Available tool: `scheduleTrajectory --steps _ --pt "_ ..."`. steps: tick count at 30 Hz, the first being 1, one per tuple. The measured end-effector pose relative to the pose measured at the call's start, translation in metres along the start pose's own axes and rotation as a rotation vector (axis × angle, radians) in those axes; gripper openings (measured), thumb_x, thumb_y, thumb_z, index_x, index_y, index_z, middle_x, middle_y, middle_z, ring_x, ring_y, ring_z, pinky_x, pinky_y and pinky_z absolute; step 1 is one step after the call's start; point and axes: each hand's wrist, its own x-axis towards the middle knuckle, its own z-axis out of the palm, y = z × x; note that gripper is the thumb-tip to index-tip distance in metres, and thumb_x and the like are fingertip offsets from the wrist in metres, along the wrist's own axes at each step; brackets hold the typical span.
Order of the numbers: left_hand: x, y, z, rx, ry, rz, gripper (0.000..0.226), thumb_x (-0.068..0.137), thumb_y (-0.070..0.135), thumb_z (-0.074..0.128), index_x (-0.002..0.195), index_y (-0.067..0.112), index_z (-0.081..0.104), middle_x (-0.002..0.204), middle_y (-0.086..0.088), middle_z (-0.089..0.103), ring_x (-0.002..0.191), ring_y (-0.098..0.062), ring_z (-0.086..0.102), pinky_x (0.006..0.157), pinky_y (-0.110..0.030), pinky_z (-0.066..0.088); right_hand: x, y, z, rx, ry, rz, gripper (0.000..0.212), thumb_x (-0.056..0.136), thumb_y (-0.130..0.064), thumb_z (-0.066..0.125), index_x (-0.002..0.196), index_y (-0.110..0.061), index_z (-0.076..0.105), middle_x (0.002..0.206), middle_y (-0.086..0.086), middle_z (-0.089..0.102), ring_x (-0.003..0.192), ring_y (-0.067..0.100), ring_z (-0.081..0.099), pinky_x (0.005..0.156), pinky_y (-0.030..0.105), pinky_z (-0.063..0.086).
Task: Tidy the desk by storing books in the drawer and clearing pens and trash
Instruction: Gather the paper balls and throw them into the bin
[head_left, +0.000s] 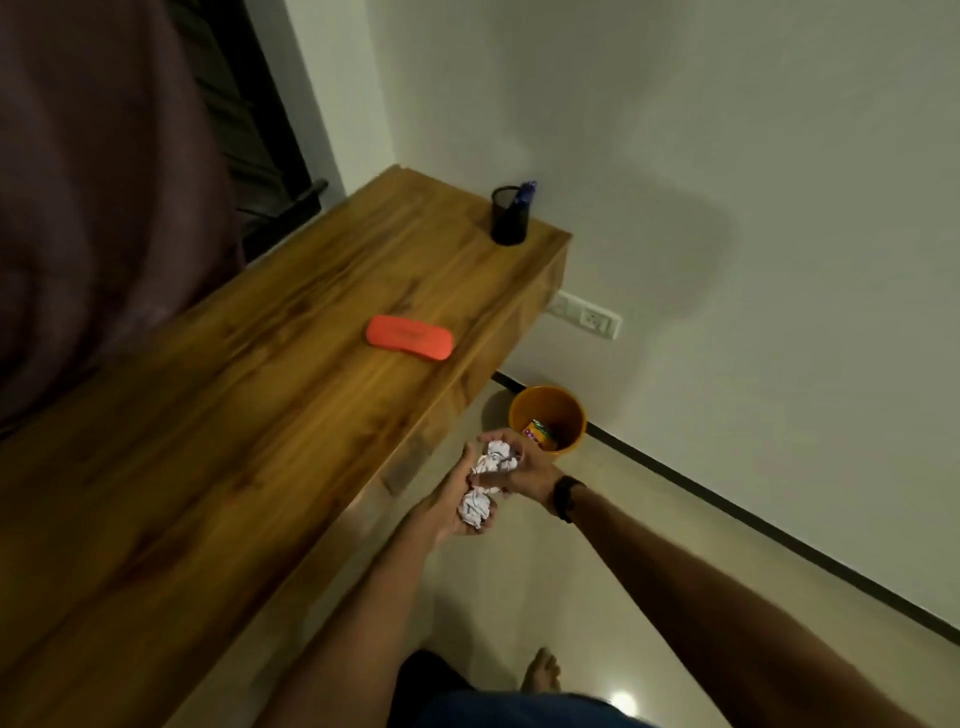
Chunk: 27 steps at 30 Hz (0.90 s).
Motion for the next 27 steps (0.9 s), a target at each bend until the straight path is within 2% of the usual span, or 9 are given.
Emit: scheduleTrajectory --steps 3,7,10,13,18,20,22,24,27 --pt "0.044 0.007 0.027 0.021 0.113 0.002 0.060 0.078 0.076 0.047 0.106 0.025 0.060 0.096 -0.001 0.064 0.083 -0.018 0.064 0.074 -0.035 0.055 0.010 0.023 -0.056 0.077 0.080 0.072 0.058 0.070 -0.009 0.084 0.121 -0.017 0.057 0.102 -0.001 0.063 0.079 0.010 0.062 0.053 0.020 0.051" --pt "0.094 0.026 0.061 0.082 0.127 -0.051 0.075 0.078 0.080 0.040 0.105 0.013 0.058 0.085 -0.003 0.062 0.073 -0.019 0.060 0.066 -0.031 0.052 0.032 0.047 -0.116 0.159 0.135 0.166 0.055 0.072 -0.005 0.082 0.119 -0.017 0.057 0.101 0.003 0.063 0.074 0.013 0.062 0.054 0.026 0.050" --pt "0.141 0.044 0.082 0.030 0.129 -0.065 0.056 0.087 0.067 0.044 0.106 0.016 0.057 0.093 -0.004 0.061 0.080 -0.019 0.059 0.069 -0.033 0.051 0.054 0.053 -0.156 0.258 0.167 0.234 0.054 0.075 -0.003 0.079 0.119 -0.019 0.052 0.096 -0.003 0.063 0.074 0.012 0.062 0.055 0.025 0.051" --pt "0.194 0.059 0.091 -0.048 0.197 -0.110 0.041 0.086 0.052 0.057 0.106 0.016 0.060 0.101 -0.010 0.063 0.086 -0.022 0.061 0.070 -0.033 0.052 0.090 0.067 -0.194 0.344 0.234 0.321 0.057 0.071 -0.004 0.082 0.119 -0.020 0.053 0.108 0.006 0.067 0.079 0.017 0.066 0.058 0.026 0.052" --pt "0.268 0.081 0.095 -0.157 0.248 -0.176 0.021 0.091 0.031 0.055 0.082 0.011 0.055 0.053 -0.002 0.054 0.056 -0.018 0.049 0.072 -0.030 0.044 0.158 0.089 -0.243 0.389 0.257 0.453 0.064 0.069 -0.008 0.084 0.124 -0.013 0.050 0.122 0.015 0.062 0.092 0.026 0.066 0.063 0.032 0.056" --pt "0.301 0.085 0.092 -0.185 0.287 -0.218 0.024 0.087 0.028 0.058 0.081 0.006 0.050 0.051 -0.004 0.051 0.054 -0.019 0.045 0.067 -0.028 0.042 0.189 0.104 -0.258 0.417 0.261 0.509 0.055 0.073 -0.005 0.080 0.119 -0.012 0.051 0.115 0.013 0.061 0.084 0.023 0.064 0.063 0.031 0.055" --pt "0.335 0.081 0.087 -0.201 0.324 -0.234 0.030 0.086 0.023 0.061 0.097 -0.004 0.054 0.066 -0.019 0.054 0.065 -0.023 0.053 0.065 -0.029 0.046 0.219 0.125 -0.268 0.419 0.254 0.560 0.043 0.078 -0.003 0.076 0.110 -0.015 0.051 0.100 0.008 0.062 0.079 0.020 0.062 0.064 0.030 0.053" --pt "0.370 0.076 0.082 -0.247 0.322 -0.236 0.037 0.087 0.020 0.061 0.098 -0.014 0.051 0.068 -0.031 0.051 0.060 -0.019 0.054 0.063 -0.026 0.049 0.254 0.148 -0.278 0.425 0.216 0.590 0.036 0.081 -0.002 0.072 0.107 -0.015 0.051 0.090 0.006 0.062 0.073 0.017 0.062 0.062 0.028 0.052" --pt "0.439 0.069 0.070 -0.261 0.292 -0.203 0.016 0.091 0.019 0.055 0.079 0.010 0.053 0.055 -0.004 0.051 0.051 -0.013 0.050 0.067 -0.028 0.048 0.319 0.202 -0.288 0.402 0.108 0.603 0.030 0.084 0.000 0.068 0.107 -0.011 0.053 0.092 0.015 0.062 0.056 0.013 0.064 0.050 0.022 0.050"
